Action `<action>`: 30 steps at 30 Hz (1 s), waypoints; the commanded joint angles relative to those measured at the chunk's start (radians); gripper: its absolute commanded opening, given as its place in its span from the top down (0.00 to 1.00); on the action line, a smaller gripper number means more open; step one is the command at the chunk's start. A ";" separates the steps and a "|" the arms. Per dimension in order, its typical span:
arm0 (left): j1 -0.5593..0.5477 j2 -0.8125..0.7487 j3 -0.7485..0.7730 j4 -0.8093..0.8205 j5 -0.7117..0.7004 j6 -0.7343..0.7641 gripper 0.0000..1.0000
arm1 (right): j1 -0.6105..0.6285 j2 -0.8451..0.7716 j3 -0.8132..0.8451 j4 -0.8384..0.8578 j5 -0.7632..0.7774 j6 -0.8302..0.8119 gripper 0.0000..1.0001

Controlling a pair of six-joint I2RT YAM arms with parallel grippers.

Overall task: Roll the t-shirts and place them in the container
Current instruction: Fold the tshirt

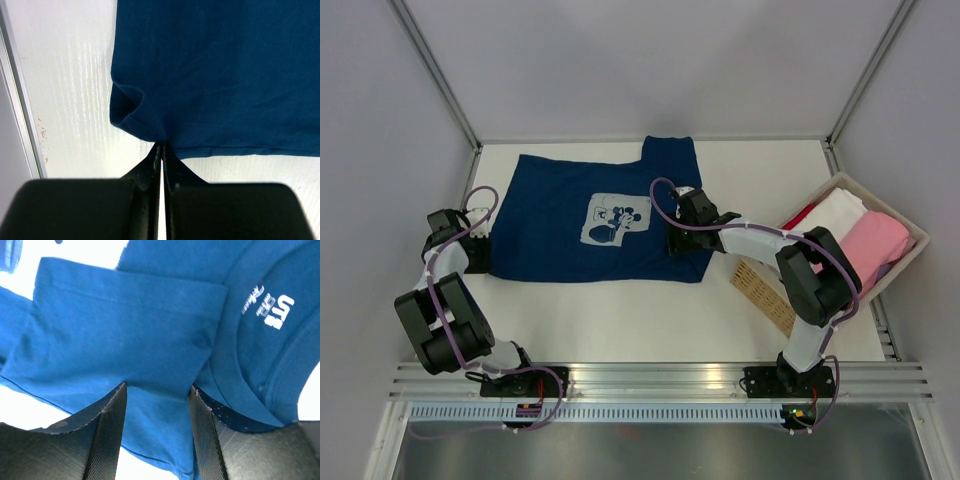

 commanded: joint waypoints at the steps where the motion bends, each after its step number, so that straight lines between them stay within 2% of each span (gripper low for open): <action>1: 0.006 0.010 0.034 0.003 0.030 0.031 0.98 | 0.003 0.012 0.015 0.082 -0.024 0.004 0.43; 3: 0.006 0.013 0.036 0.005 0.033 0.030 0.98 | 0.000 0.026 0.019 0.091 -0.025 0.004 0.43; 6: 0.004 0.013 0.040 0.005 0.039 0.027 0.98 | -0.006 0.043 0.036 0.087 0.001 0.015 0.60; 7: 0.006 0.013 0.042 0.002 0.039 0.025 0.98 | -0.008 0.042 0.036 0.084 0.010 0.016 0.86; 8: 0.006 0.010 0.048 0.003 0.041 0.021 0.98 | -0.008 0.025 0.035 0.076 0.036 0.019 1.00; 13: 0.006 -0.002 0.105 0.000 0.088 0.018 0.98 | -0.009 -0.093 -0.020 0.048 0.166 0.007 1.00; 17: -0.011 0.025 0.174 -0.011 0.165 0.004 0.98 | -0.009 -0.193 -0.057 0.057 0.188 -0.016 1.00; 21: -0.019 0.080 0.244 -0.025 0.236 -0.013 0.98 | -0.009 -0.204 -0.048 0.054 0.244 -0.039 1.00; 30: -0.091 0.258 0.434 -0.025 0.194 -0.041 0.98 | -0.017 -0.140 0.052 0.050 0.349 -0.067 1.00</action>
